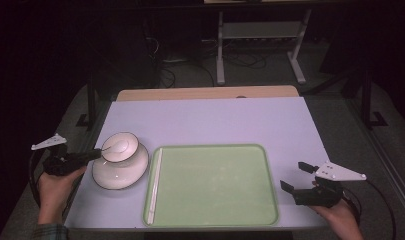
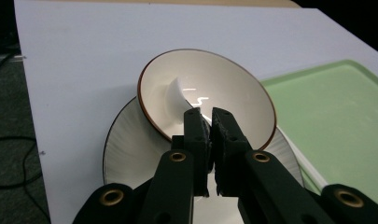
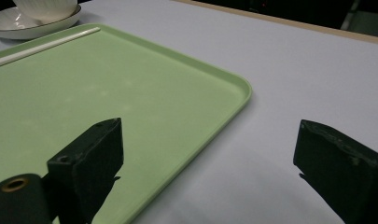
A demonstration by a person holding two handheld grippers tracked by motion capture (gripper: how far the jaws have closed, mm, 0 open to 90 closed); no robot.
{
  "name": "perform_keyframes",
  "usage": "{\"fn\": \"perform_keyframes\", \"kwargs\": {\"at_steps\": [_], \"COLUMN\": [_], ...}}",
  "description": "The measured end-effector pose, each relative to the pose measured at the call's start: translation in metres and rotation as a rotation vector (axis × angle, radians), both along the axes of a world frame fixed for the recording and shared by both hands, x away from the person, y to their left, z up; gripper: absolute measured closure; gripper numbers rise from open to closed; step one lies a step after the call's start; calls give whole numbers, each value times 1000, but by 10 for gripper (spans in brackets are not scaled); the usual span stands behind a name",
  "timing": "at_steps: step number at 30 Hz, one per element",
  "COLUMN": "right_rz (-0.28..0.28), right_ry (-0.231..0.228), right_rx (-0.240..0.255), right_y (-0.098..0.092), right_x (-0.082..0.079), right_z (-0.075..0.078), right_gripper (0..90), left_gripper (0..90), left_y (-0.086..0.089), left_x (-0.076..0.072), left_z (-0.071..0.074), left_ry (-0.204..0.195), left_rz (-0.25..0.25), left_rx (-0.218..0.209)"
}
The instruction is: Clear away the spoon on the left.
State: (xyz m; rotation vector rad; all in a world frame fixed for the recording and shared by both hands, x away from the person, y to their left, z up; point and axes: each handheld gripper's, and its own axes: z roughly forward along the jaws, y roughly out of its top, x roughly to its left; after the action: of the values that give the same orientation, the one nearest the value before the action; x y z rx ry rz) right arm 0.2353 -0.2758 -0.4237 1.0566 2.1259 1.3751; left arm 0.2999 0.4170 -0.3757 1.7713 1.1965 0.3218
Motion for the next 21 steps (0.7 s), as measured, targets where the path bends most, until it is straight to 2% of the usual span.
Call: {"fn": "perform_keyframes", "kwargs": {"at_steps": [12, 21], "right_rz": [-2, -2], "right_ry": [0, 0], "right_rx": [2, 1], "right_y": [0, 0], "right_x": [0, 0], "right_z": [0, 0], "right_gripper": [77, 77], "left_gripper": [854, 854], "left_y": [-7, -22], "left_x": [-5, -8], "left_z": [14, 26], "left_ry": [-60, -99], "left_rz": [-21, -62], "left_rx": [-12, -12]}}
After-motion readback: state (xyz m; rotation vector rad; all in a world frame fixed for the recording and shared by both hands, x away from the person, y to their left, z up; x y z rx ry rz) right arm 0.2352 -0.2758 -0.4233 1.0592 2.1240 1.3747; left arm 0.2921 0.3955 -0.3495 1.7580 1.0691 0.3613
